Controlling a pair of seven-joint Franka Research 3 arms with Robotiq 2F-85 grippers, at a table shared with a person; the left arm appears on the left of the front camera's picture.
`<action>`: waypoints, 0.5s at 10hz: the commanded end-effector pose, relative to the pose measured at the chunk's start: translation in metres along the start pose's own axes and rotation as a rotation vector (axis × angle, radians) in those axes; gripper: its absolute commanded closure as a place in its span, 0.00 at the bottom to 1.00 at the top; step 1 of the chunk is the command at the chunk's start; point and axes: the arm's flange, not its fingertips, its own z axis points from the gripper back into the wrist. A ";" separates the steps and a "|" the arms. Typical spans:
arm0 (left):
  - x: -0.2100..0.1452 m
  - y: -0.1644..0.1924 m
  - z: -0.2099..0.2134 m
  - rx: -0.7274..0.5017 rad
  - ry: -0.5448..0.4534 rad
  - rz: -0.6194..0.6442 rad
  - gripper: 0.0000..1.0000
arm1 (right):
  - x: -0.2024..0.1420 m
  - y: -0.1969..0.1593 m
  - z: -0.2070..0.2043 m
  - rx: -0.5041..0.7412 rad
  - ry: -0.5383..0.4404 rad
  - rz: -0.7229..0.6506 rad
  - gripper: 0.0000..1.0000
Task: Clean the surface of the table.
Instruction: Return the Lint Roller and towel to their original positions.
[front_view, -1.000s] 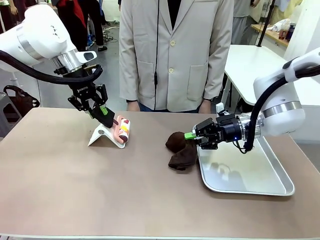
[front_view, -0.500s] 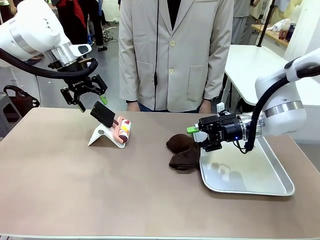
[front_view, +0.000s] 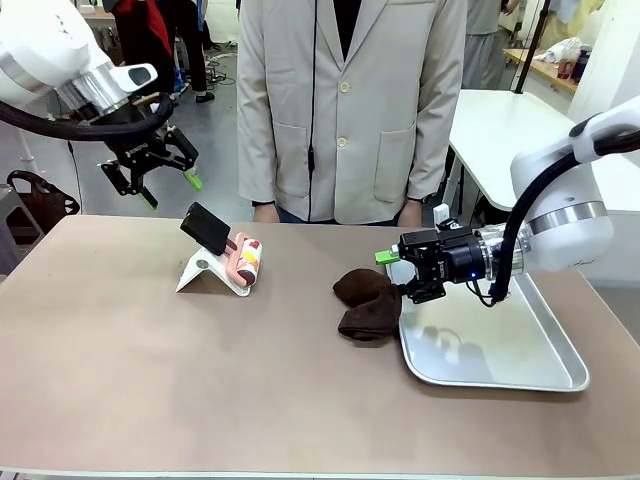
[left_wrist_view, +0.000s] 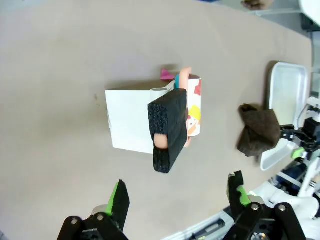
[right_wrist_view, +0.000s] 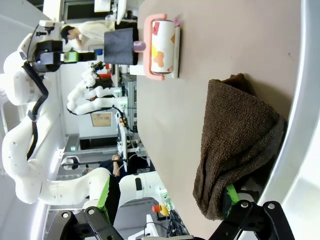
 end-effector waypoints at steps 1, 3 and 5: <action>-0.021 0.009 0.010 -0.056 -0.043 -0.030 0.00 | -0.011 0.031 0.007 -0.128 0.032 0.003 0.00; -0.031 0.013 0.018 -0.077 -0.058 -0.048 0.00 | -0.010 0.059 0.006 -0.373 0.104 -0.020 0.00; -0.044 0.025 0.025 -0.100 -0.078 -0.049 0.00 | 0.002 0.079 -0.001 -0.600 0.063 -0.002 0.00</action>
